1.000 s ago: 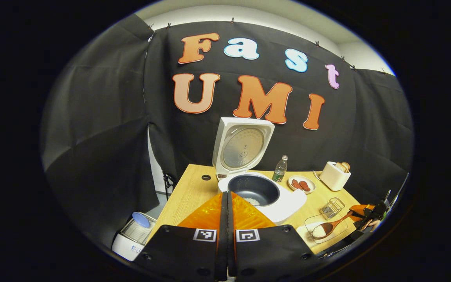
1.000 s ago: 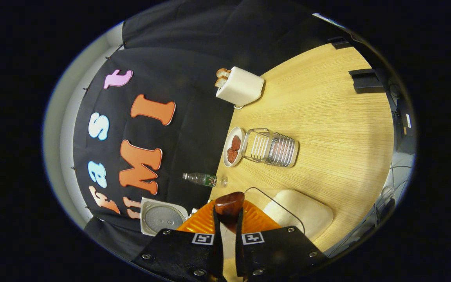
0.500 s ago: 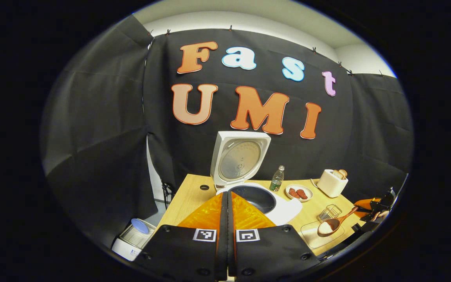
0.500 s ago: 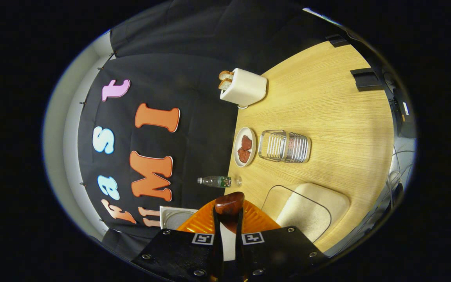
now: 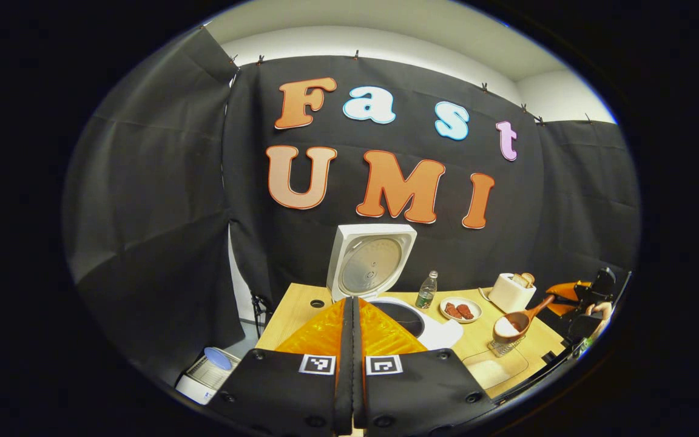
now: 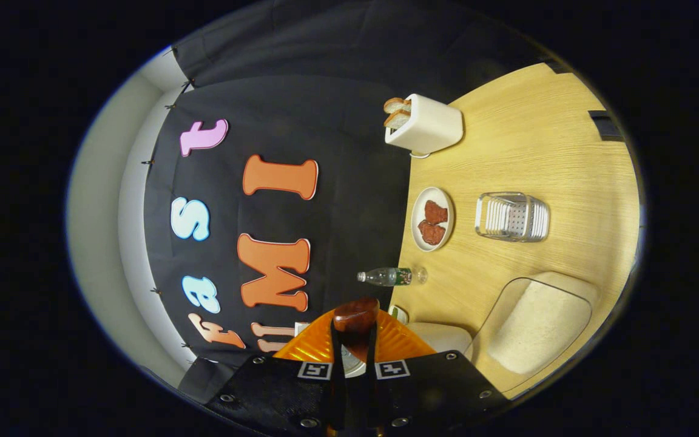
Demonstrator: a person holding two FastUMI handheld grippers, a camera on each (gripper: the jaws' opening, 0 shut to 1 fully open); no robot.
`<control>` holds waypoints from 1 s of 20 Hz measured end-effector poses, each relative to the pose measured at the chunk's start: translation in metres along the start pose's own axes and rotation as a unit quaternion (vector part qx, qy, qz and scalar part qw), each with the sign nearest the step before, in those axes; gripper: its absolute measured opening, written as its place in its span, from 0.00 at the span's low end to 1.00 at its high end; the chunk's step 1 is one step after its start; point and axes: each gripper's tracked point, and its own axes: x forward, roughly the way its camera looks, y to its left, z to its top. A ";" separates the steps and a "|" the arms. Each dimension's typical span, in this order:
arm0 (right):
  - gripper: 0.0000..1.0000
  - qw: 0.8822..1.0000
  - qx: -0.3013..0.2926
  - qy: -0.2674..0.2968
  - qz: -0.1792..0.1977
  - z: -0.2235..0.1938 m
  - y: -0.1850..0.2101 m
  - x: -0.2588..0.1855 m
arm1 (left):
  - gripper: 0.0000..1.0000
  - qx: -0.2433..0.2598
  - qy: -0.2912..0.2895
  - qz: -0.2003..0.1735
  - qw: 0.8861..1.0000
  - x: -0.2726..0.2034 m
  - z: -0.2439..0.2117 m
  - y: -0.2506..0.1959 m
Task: Close the left gripper, press the button to open the rice cooker; take a wooden spoon from the chopstick holder with the right hand, scoop a spoonful of rice and pour it into the rice cooker, then put the wooden spoon back into the chopstick holder.
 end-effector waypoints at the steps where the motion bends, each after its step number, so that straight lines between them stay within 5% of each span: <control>1: 0.11 1.000 -0.004 0.003 0.007 -0.003 0.010 0.005 | 0.05 -0.001 -0.001 0.000 1.000 -0.001 0.000 -0.001; 9: 0.12 0.997 -0.047 0.029 0.049 -0.053 0.086 0.073 | 0.05 0.000 -0.021 0.030 0.999 -0.009 0.007 0.017; 13: 0.12 0.994 -0.088 0.041 0.053 -0.085 0.107 0.112 | 0.65 -0.010 -0.022 0.044 0.999 -0.009 0.006 0.036; 15: 0.12 0.992 -0.107 0.044 0.056 -0.100 0.117 0.131 | 0.66 -0.019 -0.021 0.053 0.998 -0.007 0.003 0.047; 18: 0.12 0.987 -0.148 0.041 0.054 -0.118 0.122 0.151 | 0.89 -0.022 -0.020 0.064 0.998 -0.012 0.001 0.061; 20: 0.11 0.982 -0.178 0.039 0.055 -0.128 0.125 0.161 | 0.86 -0.022 -0.024 0.068 0.997 -0.012 0.002 0.069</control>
